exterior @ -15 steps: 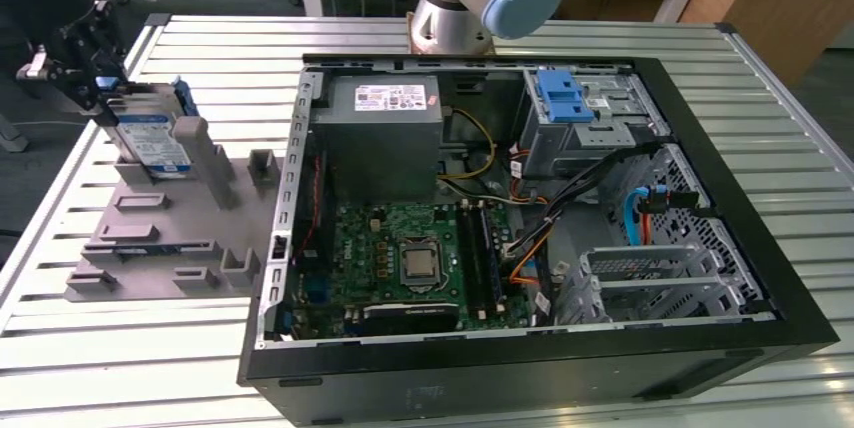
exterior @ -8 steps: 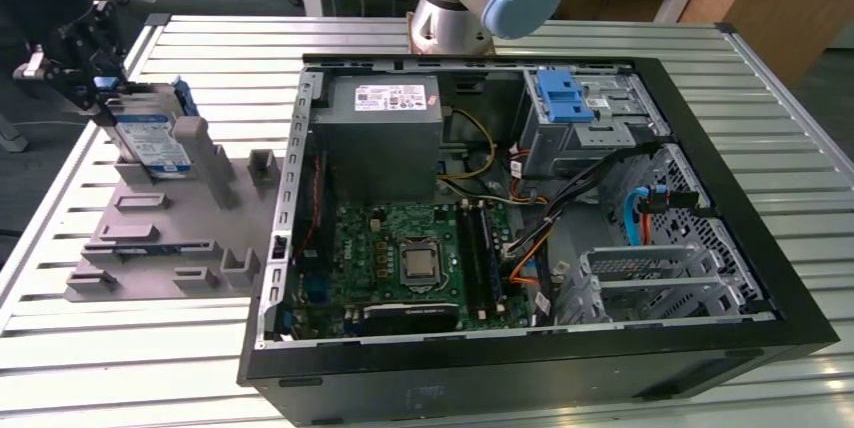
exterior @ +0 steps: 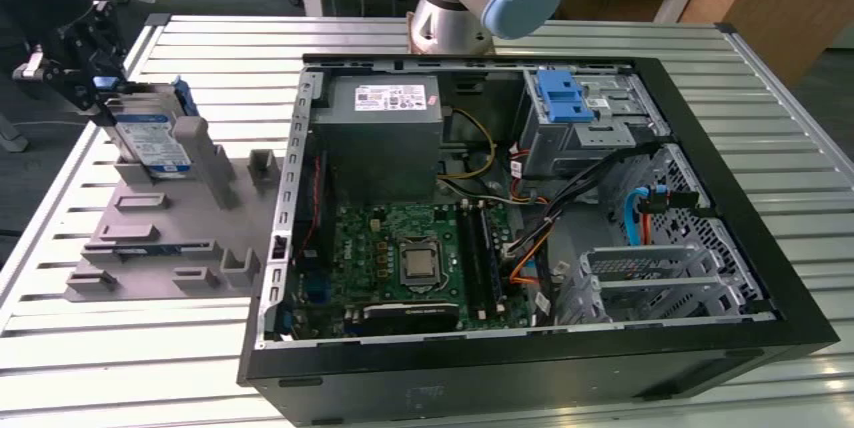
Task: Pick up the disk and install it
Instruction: 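Pick up the disk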
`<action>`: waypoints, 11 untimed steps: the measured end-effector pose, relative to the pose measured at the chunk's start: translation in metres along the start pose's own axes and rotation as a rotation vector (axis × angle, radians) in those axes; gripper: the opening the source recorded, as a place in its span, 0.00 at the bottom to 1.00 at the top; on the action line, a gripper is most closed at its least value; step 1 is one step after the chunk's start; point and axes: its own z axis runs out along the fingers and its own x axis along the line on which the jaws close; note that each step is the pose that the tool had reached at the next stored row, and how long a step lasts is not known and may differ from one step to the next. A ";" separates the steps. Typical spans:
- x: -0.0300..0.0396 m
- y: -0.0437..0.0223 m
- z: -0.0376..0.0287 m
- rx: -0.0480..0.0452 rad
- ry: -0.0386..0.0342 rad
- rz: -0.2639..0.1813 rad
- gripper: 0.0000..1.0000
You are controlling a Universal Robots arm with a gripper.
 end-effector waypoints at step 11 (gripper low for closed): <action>0.0000 0.0000 0.0002 0.0001 -0.0001 0.000 0.37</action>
